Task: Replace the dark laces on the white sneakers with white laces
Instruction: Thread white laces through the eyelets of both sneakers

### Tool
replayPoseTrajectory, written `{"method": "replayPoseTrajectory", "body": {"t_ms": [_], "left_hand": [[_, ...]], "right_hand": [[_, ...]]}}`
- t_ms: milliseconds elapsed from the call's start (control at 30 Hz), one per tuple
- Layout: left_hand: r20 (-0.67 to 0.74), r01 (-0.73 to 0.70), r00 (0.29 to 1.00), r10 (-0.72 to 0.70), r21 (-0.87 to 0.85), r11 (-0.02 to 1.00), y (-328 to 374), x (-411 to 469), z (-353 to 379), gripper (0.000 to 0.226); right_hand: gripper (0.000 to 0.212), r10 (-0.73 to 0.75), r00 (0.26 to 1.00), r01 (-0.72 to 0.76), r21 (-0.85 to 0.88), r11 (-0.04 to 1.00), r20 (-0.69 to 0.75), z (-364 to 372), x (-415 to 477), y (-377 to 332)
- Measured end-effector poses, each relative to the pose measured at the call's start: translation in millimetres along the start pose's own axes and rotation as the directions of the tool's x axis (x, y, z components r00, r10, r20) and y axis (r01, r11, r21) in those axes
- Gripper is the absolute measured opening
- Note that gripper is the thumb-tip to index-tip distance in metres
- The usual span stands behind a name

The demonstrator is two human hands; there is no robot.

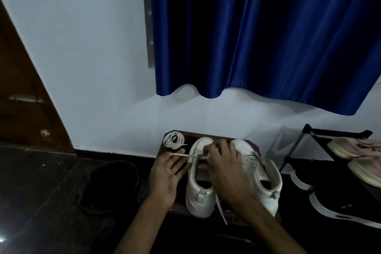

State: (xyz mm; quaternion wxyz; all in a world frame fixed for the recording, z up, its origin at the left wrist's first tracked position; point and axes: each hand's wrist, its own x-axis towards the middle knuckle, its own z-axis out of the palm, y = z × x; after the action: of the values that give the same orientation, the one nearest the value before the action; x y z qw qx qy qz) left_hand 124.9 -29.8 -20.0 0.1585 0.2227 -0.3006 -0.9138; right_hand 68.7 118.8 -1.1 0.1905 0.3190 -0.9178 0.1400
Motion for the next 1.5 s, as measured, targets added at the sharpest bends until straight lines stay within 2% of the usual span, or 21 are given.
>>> {"method": "replayPoseTrajectory", "body": {"t_ms": [33,167,300,400,467,500,533,567,600,667,700,733,767,833,900,967,1033,1167,1333,1400,1500], "left_hand": [[0.005,0.018,1.0,-0.018,-0.039,0.999,-1.6,-1.4,2.0,0.019],[0.0,0.092,0.996,-0.092,-0.097,0.991,-13.4,-2.4,5.0,0.02],[-0.05,0.081,0.994,-0.094,-0.216,0.973,-12.2,1.6,-6.4,0.022],[-0.157,-0.008,0.986,-0.054,-0.369,0.929,7.1,12.5,-22.6,0.028],[-0.241,-0.101,0.97,0.043,-0.232,0.967,25.0,18.8,-38.4,0.029],[-0.273,-0.183,0.945,0.182,0.021,0.983,29.4,22.9,-48.9,0.027],[-0.215,-0.277,0.902,0.374,0.376,0.884,32.8,23.5,-57.6,0.021],[-0.031,-0.357,0.867,0.498,0.659,0.662,33.0,21.1,-62.6,0.012],[0.217,-0.425,0.865,0.451,0.796,0.432,30.1,17.4,-62.1,0.007],[0.49,-0.506,0.859,0.149,0.857,0.094,18.2,13.1,-53.1,0.017],[0.526,-0.529,0.846,0.085,0.849,0.007,16.3,9.0,-44.5,0.014],[0.559,-0.561,0.826,0.069,0.828,-0.002,16.5,6.8,-37.7,0.014],[0.58,-0.584,0.811,0.08,0.81,0.055,18.1,5.7,-33.0,0.018],[0.542,-0.575,0.818,0.194,0.753,0.321,25.9,0.6,-24.4,0.022],[0.31,-0.485,0.875,0.373,0.573,0.661,42.4,-4.1,-23.2,0.024],[0.05,-0.418,0.908,0.417,0.189,0.888,73.4,-7.8,-30.5,0.025],[-0.025,-0.428,0.904,0.427,-0.094,0.899,110.0,-10.7,-41.7,0.022],[0.057,-0.435,0.894,0.445,-0.133,0.89,130.6,-21.0,-43.2,0.032],[0.183,-0.412,0.906,0.382,0.174,0.895,114.8,-38.9,-18.7,0.023],[0.193,-0.439,0.898,0.395,0.338,0.833,107.9,-45.2,-13.1,0.022],[0.2,-0.487,0.866,0.459,0.551,0.678,94.8,-50.9,-13.5,0.02]], "right_hand": [[0.019,-0.033,0.999,0.032,-0.043,0.999,-0.019,0.2,-1.1,-2.9],[0.056,0.098,0.986,-0.094,-0.035,0.995,0.137,0.6,-6.3,-13.0],[0.037,0.253,0.957,-0.279,0.213,0.936,0.142,5.4,-10.4,-15.0],[0.033,0.304,0.947,-0.322,0.314,0.893,0.108,11.1,-13.0,-12.7],[0.03,0.304,0.948,-0.319,0.311,0.895,0.096,12.0,-12.1,-15.8],[0.026,0.304,0.949,-0.315,0.315,0.895,0.087,12.7,-11.5,-16.7],[0.022,0.305,0.949,-0.314,0.328,0.891,0.079,13.2,-10.8,-18.2],[0.02,0.311,0.947,-0.317,0.342,0.884,0.074,13.1,-10.3,-20.0],[0.02,0.319,0.945,-0.323,0.353,0.878,0.071,12.8,-9.6,-21.3],[0.021,0.325,0.943,-0.329,0.36,0.873,0.074,13.5,-9.5,-20.2],[0.021,0.322,0.943,-0.329,0.35,0.877,0.078,13.6,-9.9,-20.2],[0.022,0.324,0.942,-0.333,0.339,0.88,0.085,13.5,-10.0,-20.4],[0.022,0.33,0.94,-0.341,0.335,0.878,0.09,13.2,-10.3,-19.6],[0.021,0.339,0.937,-0.348,0.343,0.872,0.089,12.2,-10.8,-20.5],[0.021,0.34,0.937,-0.345,0.345,0.873,0.078,10.8,-11.4,-21.6],[0.021,0.339,0.937,-0.346,0.343,0.873,0.082,10.4,-11.2,-21.3],[0.02,0.338,0.937,-0.347,0.341,0.873,0.089,10.9,-11.2,-20.5],[0.02,0.328,0.943,-0.329,0.327,0.886,0.058,12.7,-11.2,-21.7],[0.029,0.268,0.963,-0.253,0.402,0.88,0.019,5.2,-17.3,-12.9],[0.021,0.305,0.951,-0.238,0.523,0.818,-0.045,-5.4,-33.3,-5.8],[0.012,0.332,0.939,-0.235,0.53,0.815,-0.094,-10.7,-71.9,5.8]]}}
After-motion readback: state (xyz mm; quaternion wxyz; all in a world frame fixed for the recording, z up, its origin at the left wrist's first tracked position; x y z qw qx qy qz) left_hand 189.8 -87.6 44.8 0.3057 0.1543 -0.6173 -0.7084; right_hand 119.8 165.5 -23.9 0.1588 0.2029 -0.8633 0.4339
